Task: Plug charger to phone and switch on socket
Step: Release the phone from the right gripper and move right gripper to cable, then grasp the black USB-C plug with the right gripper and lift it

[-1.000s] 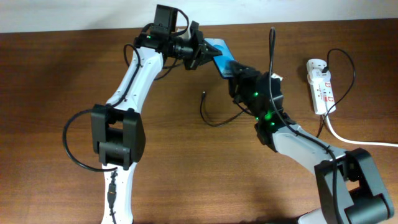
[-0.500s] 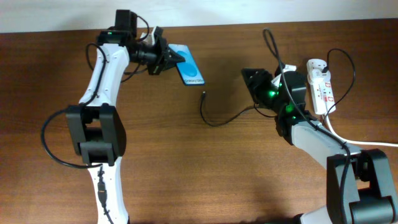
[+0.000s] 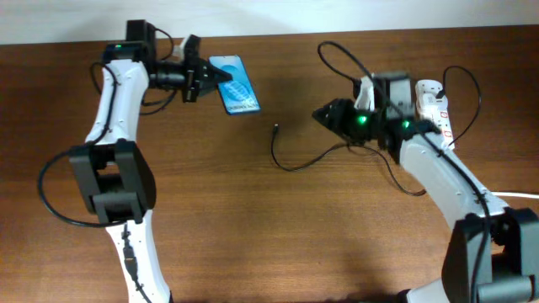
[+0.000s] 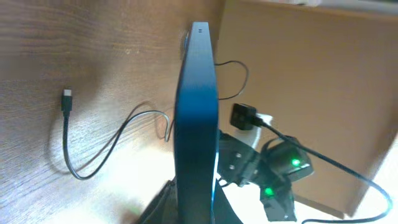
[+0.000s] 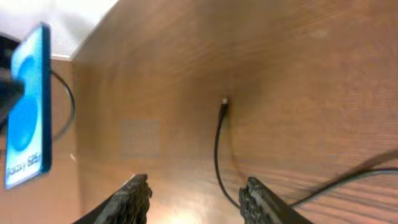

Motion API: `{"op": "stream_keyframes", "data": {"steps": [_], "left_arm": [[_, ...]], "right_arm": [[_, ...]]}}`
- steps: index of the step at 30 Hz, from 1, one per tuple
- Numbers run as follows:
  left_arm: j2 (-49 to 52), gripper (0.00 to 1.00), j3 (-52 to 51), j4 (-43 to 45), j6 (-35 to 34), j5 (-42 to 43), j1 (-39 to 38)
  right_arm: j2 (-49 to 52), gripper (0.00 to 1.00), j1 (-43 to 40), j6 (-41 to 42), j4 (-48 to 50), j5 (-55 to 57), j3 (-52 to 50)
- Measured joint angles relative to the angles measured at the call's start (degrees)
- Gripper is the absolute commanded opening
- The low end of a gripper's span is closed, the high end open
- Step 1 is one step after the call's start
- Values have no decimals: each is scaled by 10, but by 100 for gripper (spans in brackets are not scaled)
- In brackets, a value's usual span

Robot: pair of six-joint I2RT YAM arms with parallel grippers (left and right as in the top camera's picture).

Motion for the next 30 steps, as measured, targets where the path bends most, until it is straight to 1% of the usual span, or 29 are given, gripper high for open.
{"op": "stream_keyframes", "data": {"steps": [3,8,10,11,14,16,18,21,30], "left_arm": [[0,0,0,0,0,11,30],[0,0,0,0,1,25,60],[0,0,0,0,1,32,65],[0,0,0,0,0,35,66],[0,0,0,0,1,40,67],[0,0,0,0,1,41,67],[0,0,0,0,0,42,67],[0,0,0,0,1,42,67],[0,0,0,0,1,42,67]], "right_arm": [[0,52,31,-38,-44,32,47],[19,51,75,-57,-55,66,86],[49,48,86,-59,-63,70,110],[71,44,92,-61,-70,71,128],[160,38,109,-66,-99,78,186],[201,37,120,-64,-107,80,205],[240,36,128,-57,-107,82,213],[269,36,130,-51,-108,83,214],[308,36,133,-50,-87,83,217]]}}
